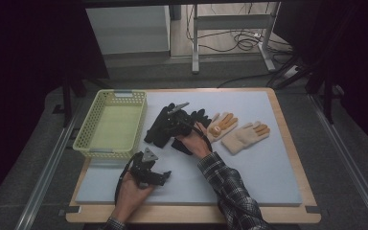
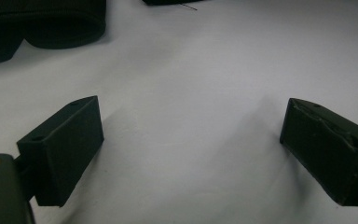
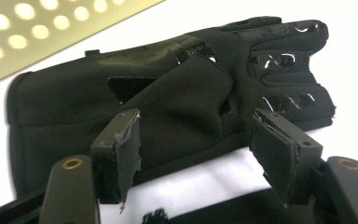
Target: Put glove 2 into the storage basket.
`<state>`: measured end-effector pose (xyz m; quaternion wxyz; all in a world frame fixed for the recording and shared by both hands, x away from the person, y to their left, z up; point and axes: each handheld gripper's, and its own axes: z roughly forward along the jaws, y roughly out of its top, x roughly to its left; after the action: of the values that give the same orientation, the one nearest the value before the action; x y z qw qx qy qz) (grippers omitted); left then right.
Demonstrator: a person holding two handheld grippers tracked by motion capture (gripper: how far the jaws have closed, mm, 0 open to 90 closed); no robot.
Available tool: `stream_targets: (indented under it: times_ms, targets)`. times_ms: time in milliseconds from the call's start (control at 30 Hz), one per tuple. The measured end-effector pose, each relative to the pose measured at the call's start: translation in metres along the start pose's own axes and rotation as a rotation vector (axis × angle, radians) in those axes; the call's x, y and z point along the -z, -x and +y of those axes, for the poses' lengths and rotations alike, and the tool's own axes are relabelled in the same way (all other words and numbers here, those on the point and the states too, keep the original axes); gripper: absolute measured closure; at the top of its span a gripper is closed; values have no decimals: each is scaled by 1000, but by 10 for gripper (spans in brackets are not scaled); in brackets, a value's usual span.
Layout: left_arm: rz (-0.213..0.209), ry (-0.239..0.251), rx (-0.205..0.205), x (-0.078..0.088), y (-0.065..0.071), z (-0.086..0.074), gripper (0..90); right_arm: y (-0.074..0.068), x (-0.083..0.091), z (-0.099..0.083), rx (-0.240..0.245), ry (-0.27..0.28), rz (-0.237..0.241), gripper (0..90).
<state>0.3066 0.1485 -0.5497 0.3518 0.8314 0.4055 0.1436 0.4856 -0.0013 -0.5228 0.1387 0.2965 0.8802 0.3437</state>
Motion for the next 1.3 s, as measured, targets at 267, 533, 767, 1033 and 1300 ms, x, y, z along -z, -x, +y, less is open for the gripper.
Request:
stream_targets:
  times_ms: [267,533,767,1033,1300]
  targets:
    - [-1,0,2,0,0,0,61,-1,-13,7,44,-58,-28,334]
    - [0,-1,-1,0,0,0,61,0,-11,6,16,-50,-42,722]
    - [-1,0,2,0,0,0,61,-2,-9,7,39,-63,-58,846]
    - [-1,0,4,0,0,0,61,4,4,9,19,-6,-12,855]
    - [0,-2,2,0,0,0,61,1,32,15,46,56,0,857]
